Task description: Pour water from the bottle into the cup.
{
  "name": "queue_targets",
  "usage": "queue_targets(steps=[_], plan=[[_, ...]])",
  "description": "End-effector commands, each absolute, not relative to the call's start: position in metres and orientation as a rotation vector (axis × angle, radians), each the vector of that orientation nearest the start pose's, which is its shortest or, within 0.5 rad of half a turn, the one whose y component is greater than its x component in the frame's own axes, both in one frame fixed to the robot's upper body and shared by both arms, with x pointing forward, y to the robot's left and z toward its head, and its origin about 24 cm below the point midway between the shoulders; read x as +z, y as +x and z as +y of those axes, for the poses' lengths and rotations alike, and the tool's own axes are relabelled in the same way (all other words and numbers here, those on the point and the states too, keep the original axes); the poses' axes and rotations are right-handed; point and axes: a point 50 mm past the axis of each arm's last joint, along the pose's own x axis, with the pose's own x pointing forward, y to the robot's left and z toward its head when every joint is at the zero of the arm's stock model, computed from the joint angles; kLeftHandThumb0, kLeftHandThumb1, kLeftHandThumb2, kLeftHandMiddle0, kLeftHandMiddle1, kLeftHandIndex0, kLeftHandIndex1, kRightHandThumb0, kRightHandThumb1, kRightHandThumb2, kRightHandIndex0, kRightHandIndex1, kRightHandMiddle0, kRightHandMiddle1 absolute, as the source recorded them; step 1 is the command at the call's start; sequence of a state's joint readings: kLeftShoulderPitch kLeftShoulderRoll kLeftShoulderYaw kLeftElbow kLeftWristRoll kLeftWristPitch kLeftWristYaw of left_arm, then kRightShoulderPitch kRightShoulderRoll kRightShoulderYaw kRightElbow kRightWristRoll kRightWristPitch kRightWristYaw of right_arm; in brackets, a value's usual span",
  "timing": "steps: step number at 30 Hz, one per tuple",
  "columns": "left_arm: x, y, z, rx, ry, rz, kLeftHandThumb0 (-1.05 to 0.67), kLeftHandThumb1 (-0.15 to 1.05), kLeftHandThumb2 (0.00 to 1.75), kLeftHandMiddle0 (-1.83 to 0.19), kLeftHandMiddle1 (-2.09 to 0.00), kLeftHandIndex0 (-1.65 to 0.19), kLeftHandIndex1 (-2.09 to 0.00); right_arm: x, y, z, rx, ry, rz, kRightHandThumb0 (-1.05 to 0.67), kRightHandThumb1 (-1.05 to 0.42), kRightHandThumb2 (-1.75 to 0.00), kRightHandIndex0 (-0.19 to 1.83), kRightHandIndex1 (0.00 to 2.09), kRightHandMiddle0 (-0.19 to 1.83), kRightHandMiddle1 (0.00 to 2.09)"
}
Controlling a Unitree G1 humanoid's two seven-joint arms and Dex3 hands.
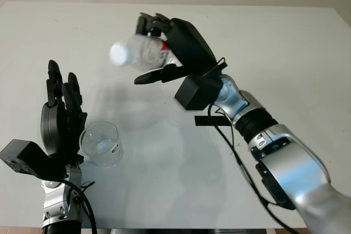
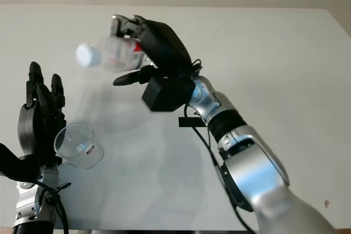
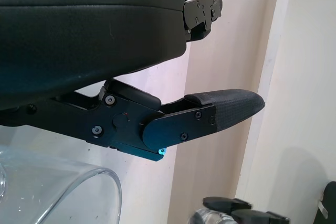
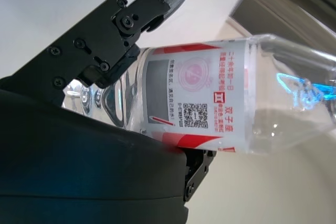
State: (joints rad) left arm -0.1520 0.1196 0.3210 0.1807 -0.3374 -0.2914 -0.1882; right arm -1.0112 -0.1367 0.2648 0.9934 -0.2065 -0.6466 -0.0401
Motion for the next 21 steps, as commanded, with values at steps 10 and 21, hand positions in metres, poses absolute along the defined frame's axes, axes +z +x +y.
queue_targets(steps=[10, 21], plan=[[0.055, 0.258, 0.239, 0.157, -0.217, -0.268, -0.74, 1.05, 0.65, 0.12, -0.05, 0.19, -0.04, 0.161, 0.386, -0.086, 0.452, -0.097, -0.305, -0.19, -1.05, -0.36, 1.10, 2.09, 0.82, 2.09], [0.055, 0.257, 0.239, 0.141, -0.209, -0.267, -0.74, 1.05, 0.66, 0.14, -0.05, 0.19, -0.02, 0.152, 0.361, -0.129, 0.465, 0.066, -0.191, -0.19, -1.05, -0.40, 1.37, 2.09, 1.05, 2.09]])
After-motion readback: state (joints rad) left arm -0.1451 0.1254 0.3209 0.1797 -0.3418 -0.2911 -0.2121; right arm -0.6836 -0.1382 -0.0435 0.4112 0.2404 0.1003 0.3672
